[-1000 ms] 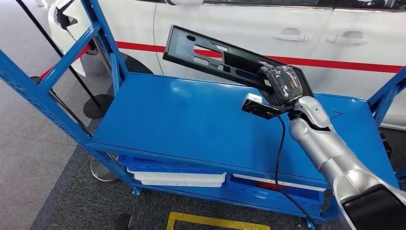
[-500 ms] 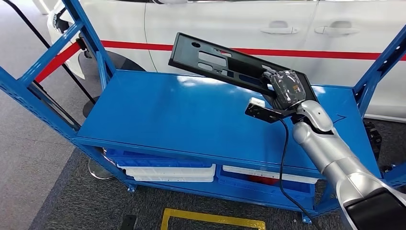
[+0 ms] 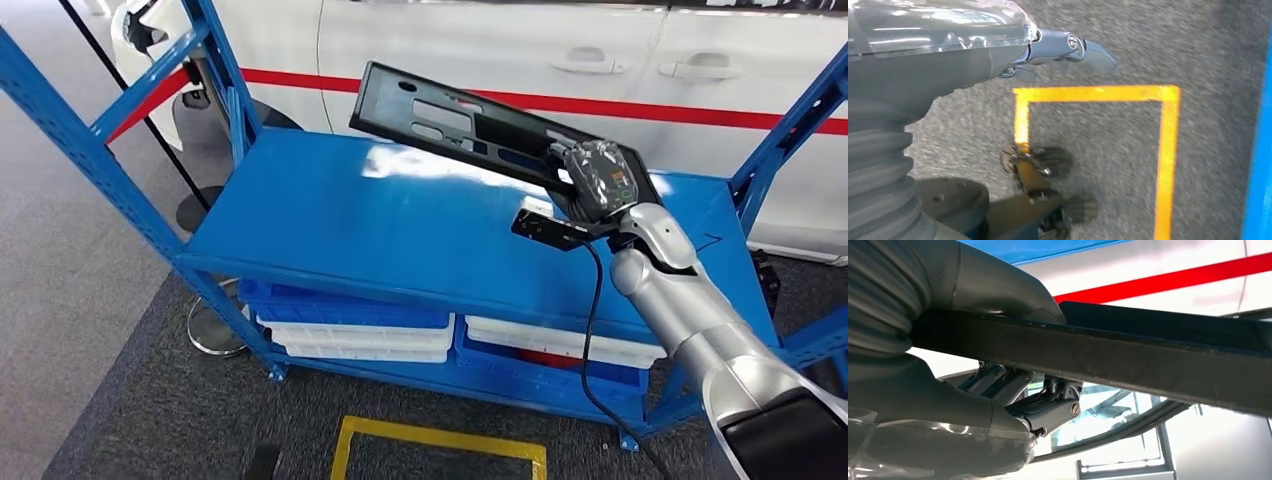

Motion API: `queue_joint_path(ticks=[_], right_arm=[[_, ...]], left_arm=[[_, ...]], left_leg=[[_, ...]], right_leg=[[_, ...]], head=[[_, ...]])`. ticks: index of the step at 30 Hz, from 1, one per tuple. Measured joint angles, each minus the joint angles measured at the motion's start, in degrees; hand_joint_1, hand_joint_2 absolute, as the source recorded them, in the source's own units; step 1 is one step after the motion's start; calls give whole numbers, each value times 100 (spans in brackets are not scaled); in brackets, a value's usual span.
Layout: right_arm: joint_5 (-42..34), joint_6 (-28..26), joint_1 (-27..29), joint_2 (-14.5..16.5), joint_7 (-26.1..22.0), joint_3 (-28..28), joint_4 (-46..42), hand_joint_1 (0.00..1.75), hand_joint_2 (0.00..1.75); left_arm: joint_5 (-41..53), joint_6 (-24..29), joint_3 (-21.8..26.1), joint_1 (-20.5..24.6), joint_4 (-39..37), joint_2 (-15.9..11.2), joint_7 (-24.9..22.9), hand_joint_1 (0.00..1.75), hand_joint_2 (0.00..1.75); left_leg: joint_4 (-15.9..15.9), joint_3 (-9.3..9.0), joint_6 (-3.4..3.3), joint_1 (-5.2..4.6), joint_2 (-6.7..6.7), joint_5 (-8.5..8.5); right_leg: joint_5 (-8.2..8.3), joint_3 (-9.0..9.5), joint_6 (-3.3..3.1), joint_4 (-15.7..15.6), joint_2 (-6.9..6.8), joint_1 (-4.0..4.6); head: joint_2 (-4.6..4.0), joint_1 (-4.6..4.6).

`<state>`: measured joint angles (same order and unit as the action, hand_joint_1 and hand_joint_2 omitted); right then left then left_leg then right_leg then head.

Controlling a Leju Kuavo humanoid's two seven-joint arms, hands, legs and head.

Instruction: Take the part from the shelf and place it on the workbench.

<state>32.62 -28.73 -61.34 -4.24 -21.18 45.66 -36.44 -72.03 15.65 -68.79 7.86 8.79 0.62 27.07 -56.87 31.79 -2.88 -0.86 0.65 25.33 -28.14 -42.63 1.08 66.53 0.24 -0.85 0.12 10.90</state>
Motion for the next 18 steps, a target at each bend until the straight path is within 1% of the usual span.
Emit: queue_joint_path(ticks=[1, 2, 3, 4, 5, 6, 7, 8, 9, 10, 11, 12, 13, 14, 15, 16, 17, 18], right_arm=[[-14, -4, 3, 0, -8, 0, 8, 175, 175], [-27, -9, 19, 1, -24, 0, 19, 175, 175], [-34, -14, 44, 2, -39, 0, 32, 175, 175], [-37, -20, 69, 3, -54, 0, 44, 175, 175], [-38, -29, 88, 6, -67, 0, 53, 175, 175], [-38, -44, 98, 8, -72, 0, 60, 175, 175], [-38, -65, 103, 16, -79, 0, 62, 175, 175], [-37, -89, 111, 30, -84, 0, 62, 175, 175], [-34, -112, 122, 41, -89, 0, 62, 175, 175], [-32, -130, 135, 52, -92, 0, 65, 175, 175], [-28, -140, 152, 58, -91, 0, 72, 175, 175], [-22, -146, 161, 63, -86, 0, 80, 175, 175], [-15, -149, 168, 75, -77, 0, 87, 175, 175], [-9, -154, 173, 101, -60, 0, 92, 175, 175], [-4, -164, 174, 132, -42, -1, 96, 175, 175], [-2, -179, 176, 165, -25, -1, 102, 175, 175], [-3, -196, 180, 196, -9, -2, 110, 175, 175], [-3, -210, 188, 215, 1, -4, 122, 175, 175]], left_arm=[[-1, 0, -1, -3, 0, 0, -1, 0, 175], [0, 0, -2, -5, 0, 1, -1, 0, 175], [0, 0, -3, -8, 0, 2, 0, 0, 175], [1, 1, -4, -9, 0, 5, 1, 0, 175], [3, 4, -5, -12, 0, 9, 1, 0, 175], [5, 8, -7, -15, 0, 13, 1, 0, 175], [10, 14, -10, -16, 0, 15, 1, 0, 175], [16, 19, -14, -17, 0, 16, 1, 0, 175], [23, 25, -18, -18, 0, 16, 0, 0, 175], [31, 31, -23, -20, 0, 16, -1, 0, 175], [42, 39, -28, -26, 0, 16, -5, 0, 175], [55, 47, -32, -34, 0, 15, -12, 0, 175], [68, 56, -34, -43, 0, 15, -20, 0, 175], [79, 69, -37, -51, 0, 15, -32, 0, 175], [85, 83, -39, -56, 0, 16, -42, 0, 175], [86, 97, -40, -58, 0, 17, -51, 0, 175], [86, 108, -42, -57, 0, 18, -58, 0, 175], [86, 114, -42, -56, 0, 19, -62, 0, 175]], left_leg=[[-4, 72, 2, 1, 3, -52], [-14, 158, 11, 3, 5, -110], [-30, 247, 21, 8, 6, -165], [-59, 340, 35, 15, 7, -215], [-104, 439, 58, 26, 6, -258], [-163, 532, 82, 35, 4, -289], [-232, 619, 110, 36, 1, -313], [-281, 680, 144, 35, -1, -341], [-310, 716, 176, 32, -3, -371], [-315, 735, 211, 30, -5, -413], [-295, 747, 249, 34, -8, -457], [-307, 777, 287, 46, -13, -442], [-369, 823, 326, 57, -19, -347], [-538, 896, 364, 74, -25, -141], [-820, 982, 398, 93, -27, 144], [-1166, 1065, 423, 107, -27, 420], [-1518, 1125, 444, 123, -27, 618], [-1761, 1125, 458, 135, -27, 674]], right_leg=[[-193, -59, 19, 312, 0, -6], [-307, -97, 44, 628, -2, -18], [-294, -80, 72, 836, -4, -34], [-175, 12, 99, 874, -7, -52], [-16, 202, 122, 719, -12, -73], [55, 453, 138, 407, -18, -91], [29, 727, 132, 22, -20, -85], [-39, 935, 101, -288, -22, -73], [-127, 1051, 61, -490, -19, -56], [-150, 1088, 10, -577, -13, -31], [-107, 1059, -43, -584, -15, -33], [-53, 1024, -89, -605, -22, -41], [12, 978, -134, -622, -30, -49], [83, 918, -176, -640, -37, -64], [151, 847, -200, -647, -39, -67], [215, 769, -210, -648, -34, -67], [281, 685, -212, -645, -31, -66], [345, 601, -202, -643, -30, -65]], head=[[1, 1], [1, 1], [1, 1], [1, 1], [1, 1], [1, 1], [2, 2], [2, 3], [2, 4], [2, 5], [1, 6], [1, 5], [1, 5], [1, 6], [1, 6], [1, 6], [1, 6], [1, 5]])
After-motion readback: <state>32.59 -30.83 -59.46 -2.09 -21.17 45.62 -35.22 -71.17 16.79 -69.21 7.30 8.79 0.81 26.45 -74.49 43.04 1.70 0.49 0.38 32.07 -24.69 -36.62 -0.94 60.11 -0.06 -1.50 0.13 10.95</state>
